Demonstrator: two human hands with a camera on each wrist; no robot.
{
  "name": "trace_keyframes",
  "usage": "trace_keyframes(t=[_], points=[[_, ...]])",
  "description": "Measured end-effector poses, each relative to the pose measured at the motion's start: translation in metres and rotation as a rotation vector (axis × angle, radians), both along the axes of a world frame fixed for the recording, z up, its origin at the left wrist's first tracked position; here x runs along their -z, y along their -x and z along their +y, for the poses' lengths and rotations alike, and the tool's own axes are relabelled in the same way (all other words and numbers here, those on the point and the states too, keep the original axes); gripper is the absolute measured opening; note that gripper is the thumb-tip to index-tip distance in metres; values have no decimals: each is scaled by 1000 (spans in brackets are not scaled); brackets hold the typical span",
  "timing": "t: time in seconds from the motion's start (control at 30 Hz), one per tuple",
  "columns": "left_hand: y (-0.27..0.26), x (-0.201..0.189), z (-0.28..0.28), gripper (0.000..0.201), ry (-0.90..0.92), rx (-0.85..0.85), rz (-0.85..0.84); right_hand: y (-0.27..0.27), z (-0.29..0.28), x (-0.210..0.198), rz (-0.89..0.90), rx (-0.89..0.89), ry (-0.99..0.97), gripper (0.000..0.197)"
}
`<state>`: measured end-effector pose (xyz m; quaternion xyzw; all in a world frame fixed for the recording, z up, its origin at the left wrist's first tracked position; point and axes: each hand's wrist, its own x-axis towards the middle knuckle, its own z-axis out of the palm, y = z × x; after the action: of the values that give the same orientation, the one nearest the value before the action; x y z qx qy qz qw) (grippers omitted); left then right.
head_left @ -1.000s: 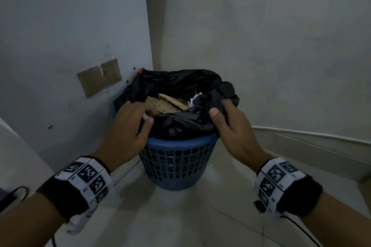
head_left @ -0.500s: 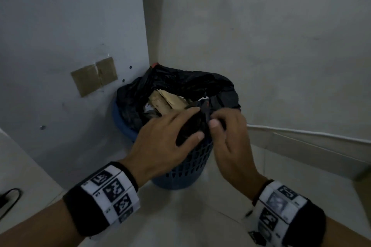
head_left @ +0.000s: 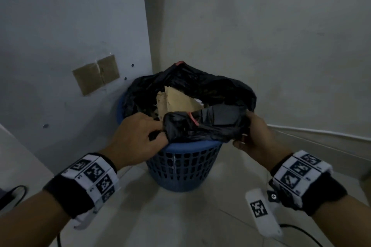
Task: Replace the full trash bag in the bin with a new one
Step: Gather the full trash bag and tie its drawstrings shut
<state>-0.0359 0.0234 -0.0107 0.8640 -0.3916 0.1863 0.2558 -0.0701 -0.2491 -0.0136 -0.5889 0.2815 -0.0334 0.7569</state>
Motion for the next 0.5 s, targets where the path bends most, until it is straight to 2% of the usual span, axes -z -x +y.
trace_keyframes(t=[0.1,0.2,0.27,0.3,0.37,0.43,0.5], points=[[-3,0,6,38,-1,-3,-1,-2,-10,-9,-96,209,184,22],[-9,2,10,35,20,2,13,-11,-21,-27,-393,405,444,24],[-11,2,13,32,36,-34,-2,-14,-18,-32,-593,407,678,14],[-12,1,14,27,53,-56,-12,-14,-13,-32,-676,349,752,6],[-14,0,19,16,87,-104,-22,-12,-1,-25,-768,107,855,21],[-20,1,26,32,98,-201,-52,-10,7,-14,-736,-222,989,44],[-26,2,34,44,123,-354,-48,-11,12,-5,-659,-423,1282,55]])
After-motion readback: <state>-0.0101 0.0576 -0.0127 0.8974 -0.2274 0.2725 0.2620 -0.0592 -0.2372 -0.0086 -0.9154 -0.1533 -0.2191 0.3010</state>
